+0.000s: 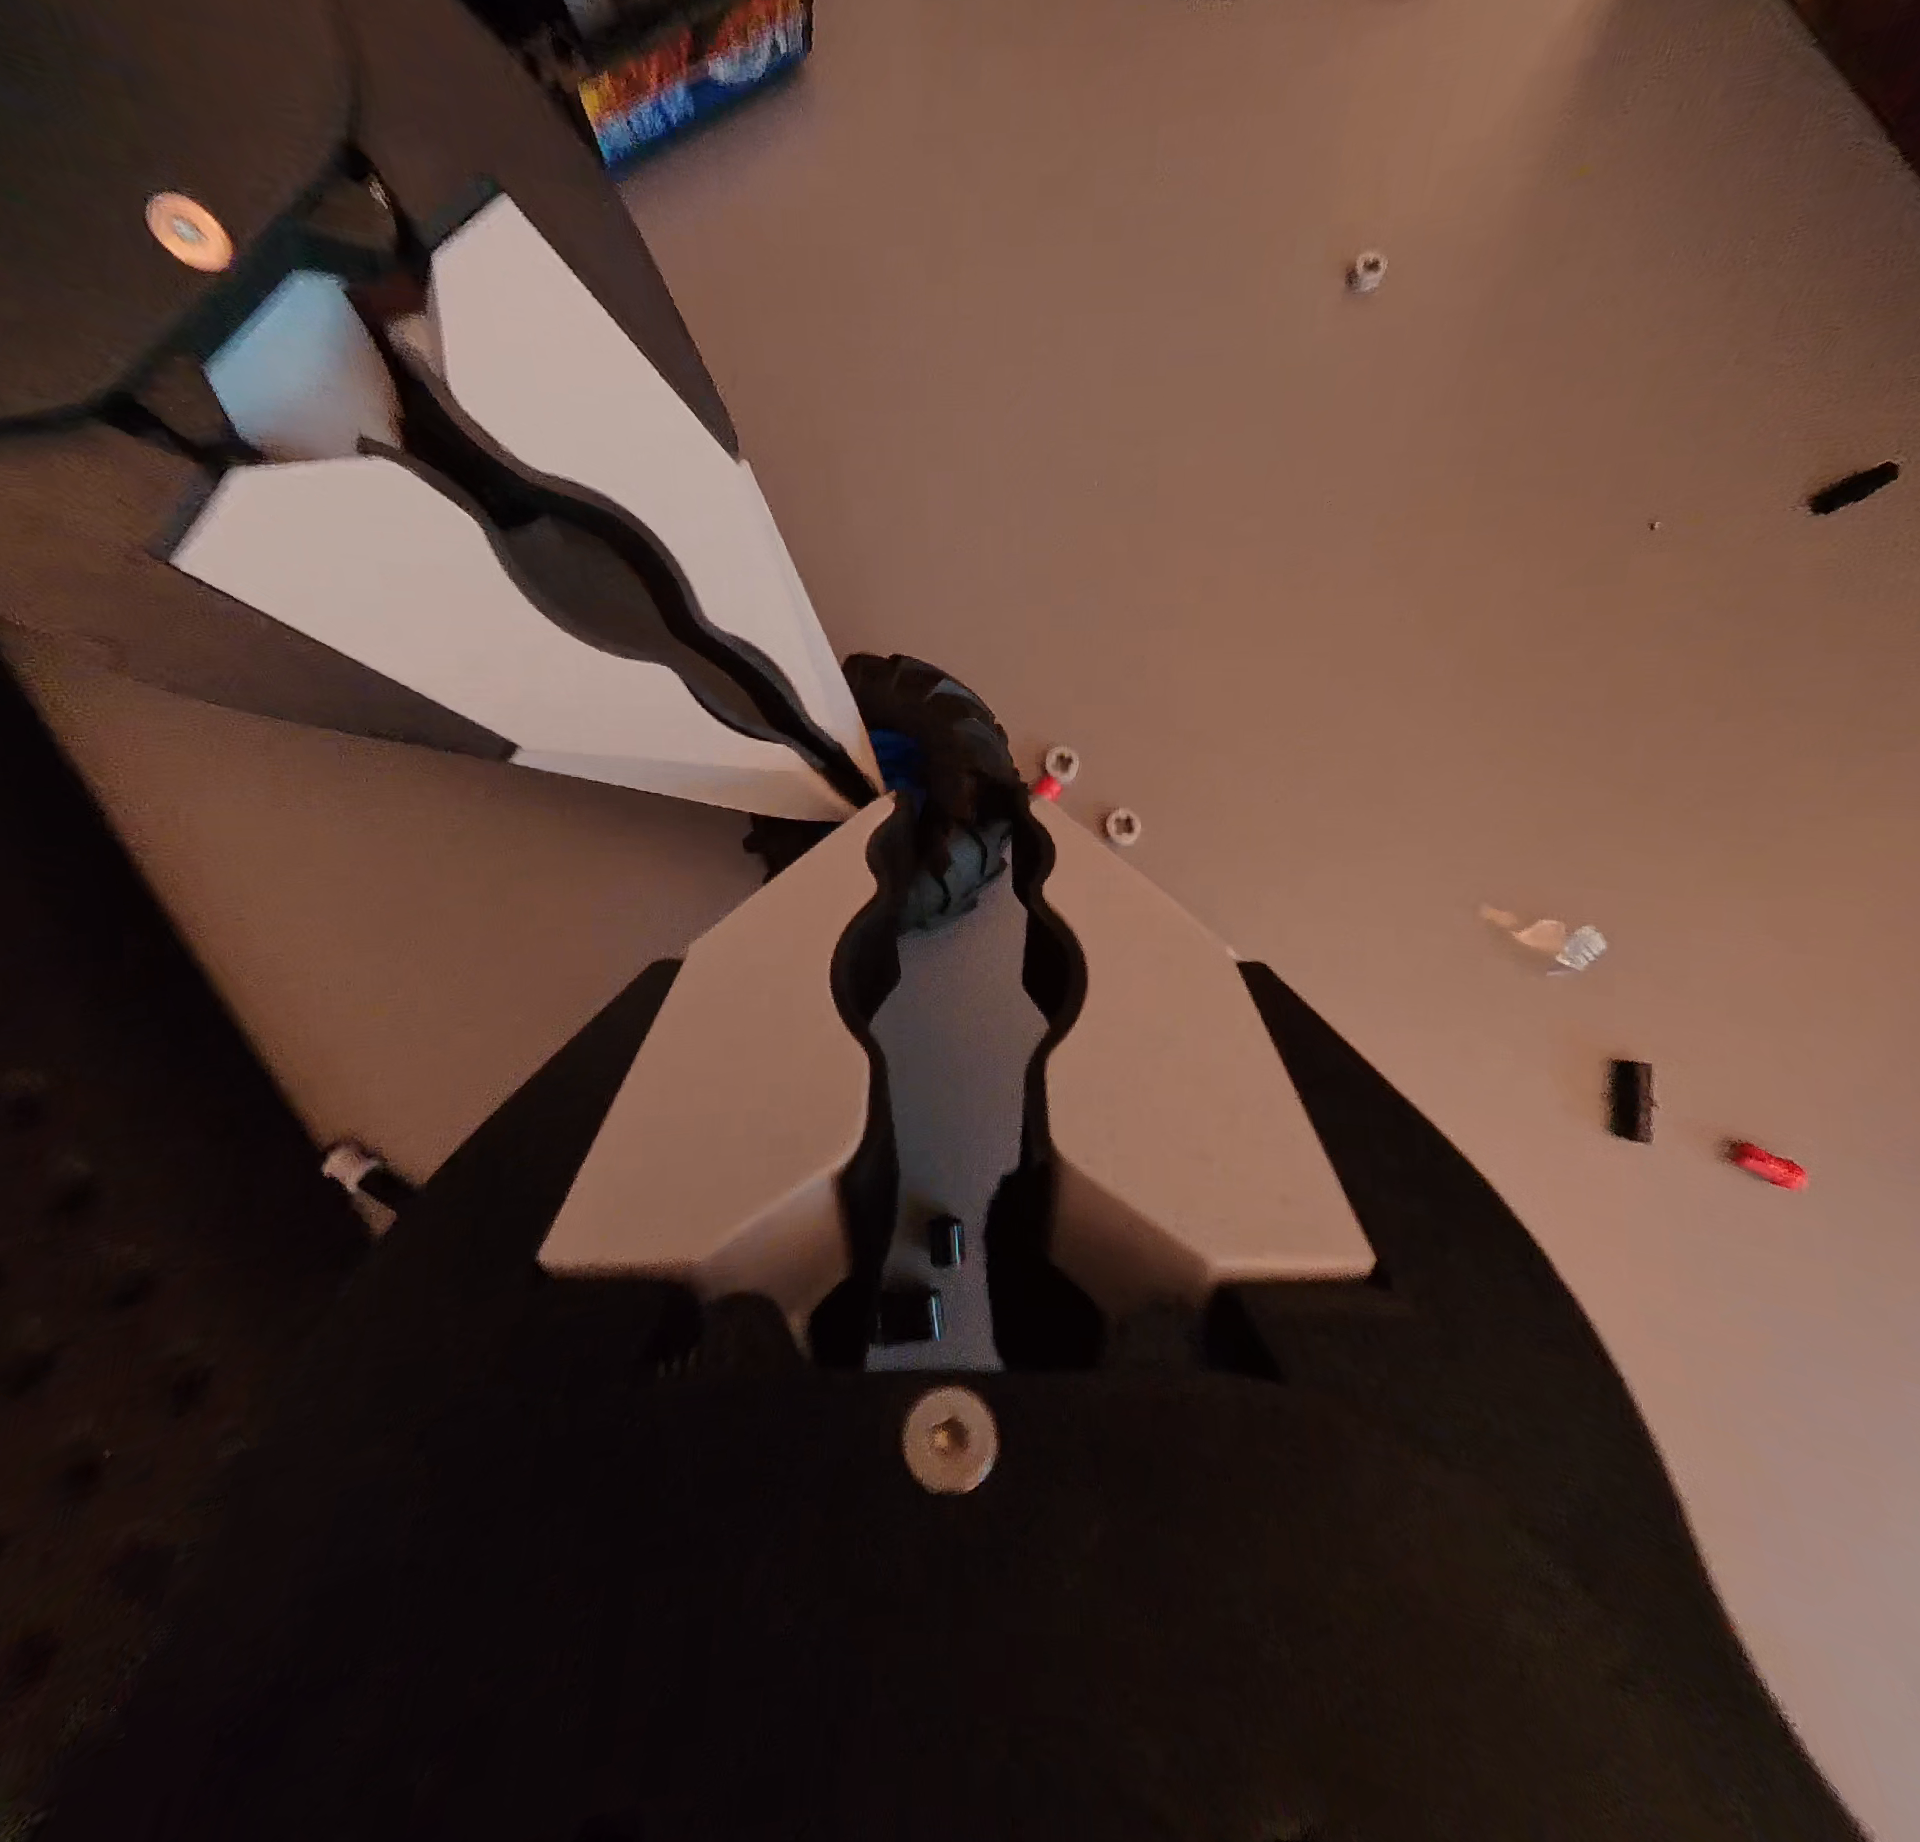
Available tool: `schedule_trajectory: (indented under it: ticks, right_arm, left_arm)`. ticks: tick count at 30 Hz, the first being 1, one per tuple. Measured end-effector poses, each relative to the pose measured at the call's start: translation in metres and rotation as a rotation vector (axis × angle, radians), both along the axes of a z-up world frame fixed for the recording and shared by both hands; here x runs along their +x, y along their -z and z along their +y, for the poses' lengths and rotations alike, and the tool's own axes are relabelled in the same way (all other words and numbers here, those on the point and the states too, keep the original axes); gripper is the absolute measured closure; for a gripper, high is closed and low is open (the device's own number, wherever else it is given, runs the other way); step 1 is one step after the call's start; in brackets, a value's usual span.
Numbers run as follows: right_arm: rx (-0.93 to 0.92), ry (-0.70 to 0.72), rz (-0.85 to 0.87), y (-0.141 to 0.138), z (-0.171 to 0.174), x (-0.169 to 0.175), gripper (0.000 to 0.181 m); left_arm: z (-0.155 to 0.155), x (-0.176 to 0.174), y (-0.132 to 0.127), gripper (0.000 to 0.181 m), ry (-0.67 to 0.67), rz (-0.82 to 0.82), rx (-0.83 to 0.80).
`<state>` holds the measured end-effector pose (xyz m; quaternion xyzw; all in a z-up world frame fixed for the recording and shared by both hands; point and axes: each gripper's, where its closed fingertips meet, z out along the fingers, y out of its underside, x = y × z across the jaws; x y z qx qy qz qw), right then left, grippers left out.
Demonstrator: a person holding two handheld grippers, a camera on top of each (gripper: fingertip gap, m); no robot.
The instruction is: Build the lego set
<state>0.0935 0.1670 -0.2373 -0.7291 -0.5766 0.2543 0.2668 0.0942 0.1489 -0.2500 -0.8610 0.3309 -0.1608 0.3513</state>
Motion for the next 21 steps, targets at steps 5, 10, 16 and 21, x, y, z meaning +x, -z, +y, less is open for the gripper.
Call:
schedule_trajectory:
  ticks: [5,10,16,21]
  right_arm:
    - [0.012,-0.006,-0.081,0.007,0.0,0.005,0.17]
    - [-0.129,-0.014,-0.036,0.013,0.0,0.002,0.17]
    - [-0.215,-0.009,0.037,0.014,0.001,-0.001,0.168]
    - [-0.136,-0.059,0.025,0.007,-0.014,0.008,0.167]
  left_arm:
    - [-0.005,0.008,0.001,0.181,0.05,0.02,0.001]
    - [-0.003,0.009,0.004,0.181,0.03,-0.002,-0.022]
    - [0.0,0.01,0.004,0.181,0.014,-0.035,-0.026]
    - [-0.017,0.014,0.002,0.181,0.075,-0.027,-0.059]
